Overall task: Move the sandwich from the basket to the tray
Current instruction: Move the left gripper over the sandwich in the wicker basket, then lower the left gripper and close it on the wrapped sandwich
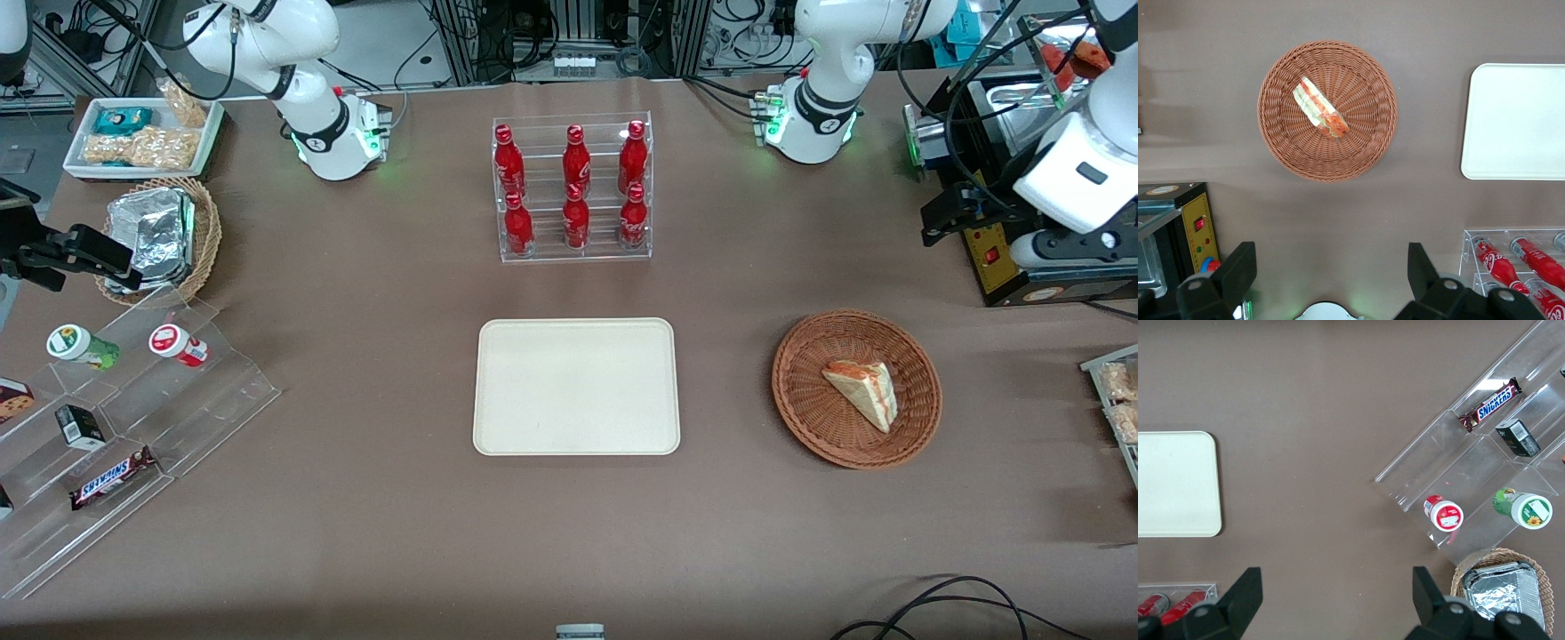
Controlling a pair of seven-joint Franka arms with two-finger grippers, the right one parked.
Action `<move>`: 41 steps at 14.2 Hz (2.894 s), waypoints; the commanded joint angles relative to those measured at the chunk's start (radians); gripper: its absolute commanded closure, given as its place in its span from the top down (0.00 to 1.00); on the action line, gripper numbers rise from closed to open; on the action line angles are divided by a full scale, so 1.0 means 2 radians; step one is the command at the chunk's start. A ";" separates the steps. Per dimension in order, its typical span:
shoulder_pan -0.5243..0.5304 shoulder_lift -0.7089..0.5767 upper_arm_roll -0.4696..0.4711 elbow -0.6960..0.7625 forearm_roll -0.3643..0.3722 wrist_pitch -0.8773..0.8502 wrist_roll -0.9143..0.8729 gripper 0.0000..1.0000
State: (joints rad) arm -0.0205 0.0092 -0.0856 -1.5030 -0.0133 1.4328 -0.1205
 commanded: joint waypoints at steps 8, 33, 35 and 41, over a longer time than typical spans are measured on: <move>0.000 0.011 0.008 -0.012 -0.002 -0.004 0.007 1.00; 0.022 0.209 0.011 -0.229 0.034 0.436 -0.404 0.70; 0.022 0.212 0.011 -0.227 0.037 0.433 -0.420 0.04; 0.010 0.199 0.005 -0.136 0.038 0.244 -0.399 0.00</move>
State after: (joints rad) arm 0.0167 0.4285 -0.0672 -1.8477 0.0525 2.0563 -0.9194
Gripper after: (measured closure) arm 0.630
